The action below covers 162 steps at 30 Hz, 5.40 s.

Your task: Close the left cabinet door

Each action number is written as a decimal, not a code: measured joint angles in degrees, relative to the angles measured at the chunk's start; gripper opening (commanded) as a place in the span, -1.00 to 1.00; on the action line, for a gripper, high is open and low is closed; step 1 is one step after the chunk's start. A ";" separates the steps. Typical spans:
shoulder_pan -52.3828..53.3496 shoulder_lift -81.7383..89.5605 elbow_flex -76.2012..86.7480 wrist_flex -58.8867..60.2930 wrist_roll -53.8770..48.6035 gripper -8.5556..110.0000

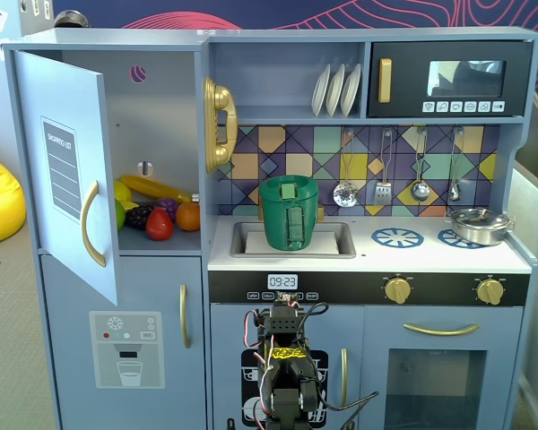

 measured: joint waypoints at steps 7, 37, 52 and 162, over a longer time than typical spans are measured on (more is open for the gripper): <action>3.43 0.00 0.00 0.00 0.00 -0.86; -70.75 -18.81 -18.90 -36.83 -2.02 -0.86; -91.32 -41.48 -33.84 -68.20 -7.82 -0.86; 3.16 -0.35 -0.44 0.79 -2.55 -0.84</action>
